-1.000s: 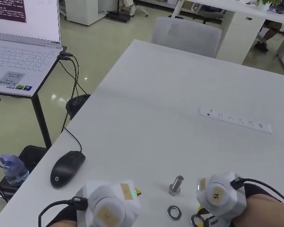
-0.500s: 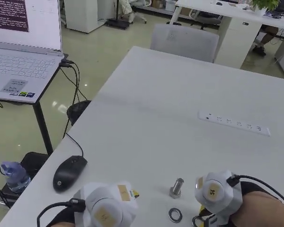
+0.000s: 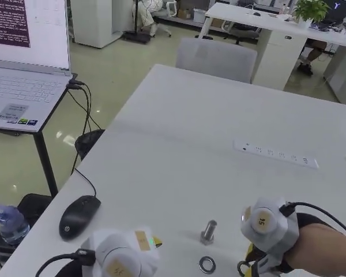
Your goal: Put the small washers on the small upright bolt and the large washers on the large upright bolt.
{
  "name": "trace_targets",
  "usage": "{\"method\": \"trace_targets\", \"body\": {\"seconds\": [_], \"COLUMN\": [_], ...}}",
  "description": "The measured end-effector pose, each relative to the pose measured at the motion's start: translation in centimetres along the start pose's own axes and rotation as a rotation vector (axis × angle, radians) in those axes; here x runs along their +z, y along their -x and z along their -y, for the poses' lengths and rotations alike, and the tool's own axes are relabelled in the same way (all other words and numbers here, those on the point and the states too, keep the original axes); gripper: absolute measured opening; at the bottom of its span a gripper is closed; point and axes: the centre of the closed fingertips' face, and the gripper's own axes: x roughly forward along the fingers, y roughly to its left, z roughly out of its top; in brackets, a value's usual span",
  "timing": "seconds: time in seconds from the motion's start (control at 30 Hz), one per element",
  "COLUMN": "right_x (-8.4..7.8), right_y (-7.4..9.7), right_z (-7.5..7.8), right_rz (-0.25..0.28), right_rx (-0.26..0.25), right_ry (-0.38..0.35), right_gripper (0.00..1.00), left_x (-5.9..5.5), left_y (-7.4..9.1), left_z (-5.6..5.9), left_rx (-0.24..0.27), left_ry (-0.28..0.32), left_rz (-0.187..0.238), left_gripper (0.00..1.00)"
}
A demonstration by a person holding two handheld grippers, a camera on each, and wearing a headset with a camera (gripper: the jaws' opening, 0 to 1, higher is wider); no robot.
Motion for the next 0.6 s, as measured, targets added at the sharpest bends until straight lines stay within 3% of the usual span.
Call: {"method": "trace_targets", "body": {"seconds": [0.23, 0.6], "right_x": [0.2, 3.0], "right_y": [2.0, 4.7], "right_z": [0.7, 2.4], "right_rz": [-0.021, 0.026], "right_rx": [-0.022, -0.063], "right_ry": [-0.030, -0.059], "right_gripper": [0.22, 0.22], "left_x": [0.0, 0.4], "left_y": [0.3, 1.0], "left_z": [0.1, -0.2], "left_rx": [-0.001, -0.001], "left_ry": [-0.002, 0.013], "left_rz": [-0.003, 0.025], "left_gripper": [0.77, 0.78]}}
